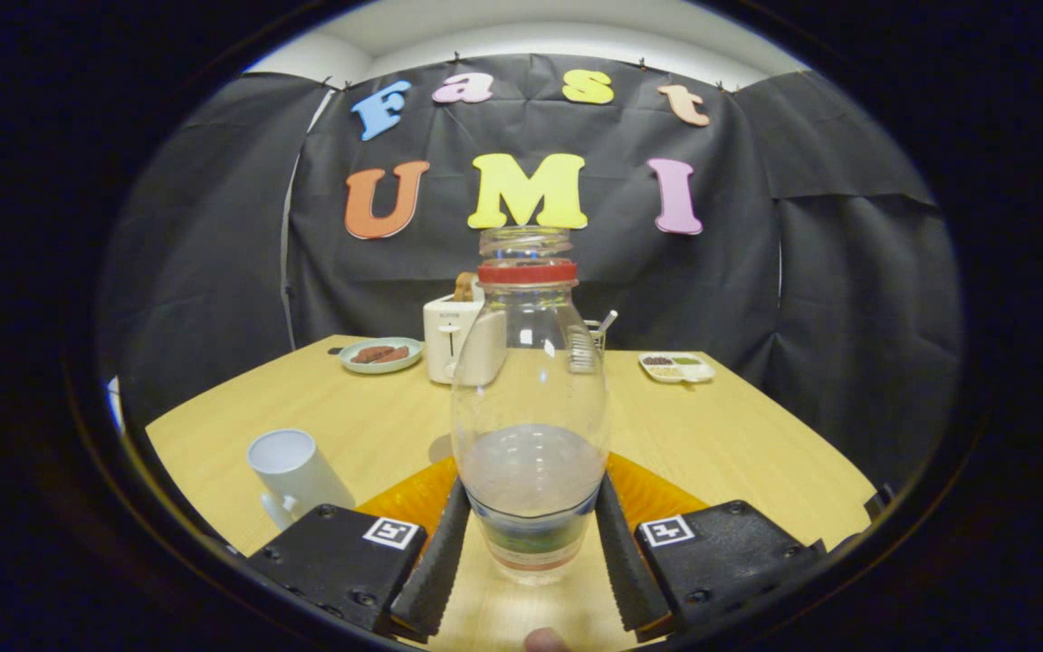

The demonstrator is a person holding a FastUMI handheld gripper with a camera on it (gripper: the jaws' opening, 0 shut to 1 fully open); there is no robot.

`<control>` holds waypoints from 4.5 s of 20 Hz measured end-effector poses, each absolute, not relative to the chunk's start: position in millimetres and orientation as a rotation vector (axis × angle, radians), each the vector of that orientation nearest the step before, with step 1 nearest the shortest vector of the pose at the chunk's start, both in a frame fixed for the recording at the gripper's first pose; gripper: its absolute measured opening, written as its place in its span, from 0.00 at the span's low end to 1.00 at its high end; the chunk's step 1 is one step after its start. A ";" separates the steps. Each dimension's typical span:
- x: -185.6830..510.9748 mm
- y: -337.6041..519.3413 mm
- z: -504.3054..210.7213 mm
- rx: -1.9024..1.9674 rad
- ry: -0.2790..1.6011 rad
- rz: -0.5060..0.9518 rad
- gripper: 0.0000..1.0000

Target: Take the bottle from table, then pour the juice into the cup, finally place the bottle on the coaster

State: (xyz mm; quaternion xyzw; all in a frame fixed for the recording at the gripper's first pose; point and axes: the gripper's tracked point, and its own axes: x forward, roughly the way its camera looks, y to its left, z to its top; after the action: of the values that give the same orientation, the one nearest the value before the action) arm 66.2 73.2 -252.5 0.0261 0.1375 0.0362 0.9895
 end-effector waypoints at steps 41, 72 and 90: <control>95.3 142.3 -261.4 -1.330 0.149 0.151 0.74; 93.1 158.8 -230.3 -1.660 0.098 0.174 0.74; 95.6 150.7 -214.7 -1.748 0.092 0.152 0.74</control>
State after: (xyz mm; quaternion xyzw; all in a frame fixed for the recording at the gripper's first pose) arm 95.6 150.7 -214.7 -0.7658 0.0403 0.0667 0.6383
